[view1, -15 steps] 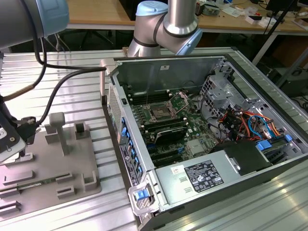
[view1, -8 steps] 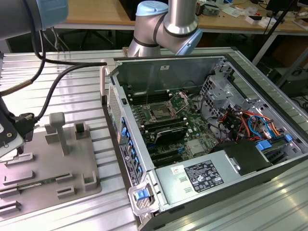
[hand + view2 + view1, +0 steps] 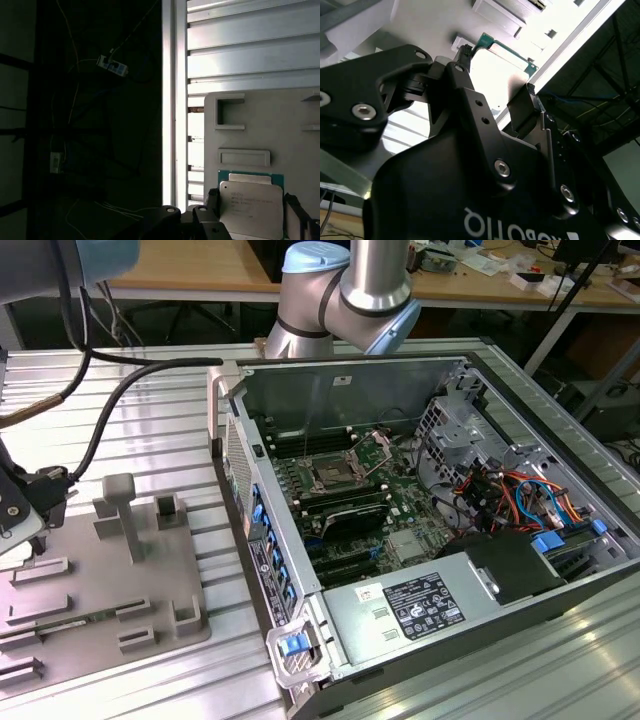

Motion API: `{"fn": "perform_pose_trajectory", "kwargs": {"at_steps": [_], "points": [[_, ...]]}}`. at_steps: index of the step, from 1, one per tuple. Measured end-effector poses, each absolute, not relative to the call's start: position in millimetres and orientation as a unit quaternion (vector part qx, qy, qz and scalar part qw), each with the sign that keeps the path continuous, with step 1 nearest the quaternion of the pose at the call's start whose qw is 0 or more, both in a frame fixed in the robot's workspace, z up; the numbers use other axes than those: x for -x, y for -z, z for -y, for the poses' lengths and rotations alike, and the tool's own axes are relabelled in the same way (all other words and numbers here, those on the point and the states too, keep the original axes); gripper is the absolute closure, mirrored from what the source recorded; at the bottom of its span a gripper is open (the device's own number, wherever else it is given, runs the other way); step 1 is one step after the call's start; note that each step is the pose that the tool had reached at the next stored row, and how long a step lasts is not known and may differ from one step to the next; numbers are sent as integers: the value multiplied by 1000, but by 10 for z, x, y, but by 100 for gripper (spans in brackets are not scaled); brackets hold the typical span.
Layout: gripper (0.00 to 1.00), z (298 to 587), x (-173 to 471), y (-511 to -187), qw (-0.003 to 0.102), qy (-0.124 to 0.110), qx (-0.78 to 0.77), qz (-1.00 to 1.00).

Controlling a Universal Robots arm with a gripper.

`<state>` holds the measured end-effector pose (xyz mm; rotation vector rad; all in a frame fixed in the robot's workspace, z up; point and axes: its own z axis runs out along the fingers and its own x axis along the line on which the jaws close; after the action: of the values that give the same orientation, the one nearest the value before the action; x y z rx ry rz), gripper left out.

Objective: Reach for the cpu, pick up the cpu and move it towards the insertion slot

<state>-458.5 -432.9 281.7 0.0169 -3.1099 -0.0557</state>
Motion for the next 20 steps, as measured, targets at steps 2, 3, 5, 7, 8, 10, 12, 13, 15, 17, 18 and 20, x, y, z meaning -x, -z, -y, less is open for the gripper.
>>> {"fn": "perform_pose_trajectory", "kwargs": {"at_steps": [2,3,5,7,8,10,12,13,15,17,18,20], "points": [[45,4329,4585,-2838,16,18,-5,1000],[45,4329,4585,-2847,16,18,-5,1000],[45,4329,4585,-2863,16,18,-5,1000],[45,4329,4585,-2885,16,18,-5,1000],[45,4329,4585,-2892,16,18,-5,1000],[45,4329,4585,-2910,16,18,-5,1000],[45,4329,4585,-2929,16,18,-5,1000],[45,4329,4585,-2935,16,18,-5,1000],[45,4329,4585,-2939,16,18,-5,1000],[45,4329,4585,-2948,16,18,-5,1000],[45,4329,4585,-2948,16,18,-5,1000],[45,4329,4585,-2951,16,18,-5,1000]]}}
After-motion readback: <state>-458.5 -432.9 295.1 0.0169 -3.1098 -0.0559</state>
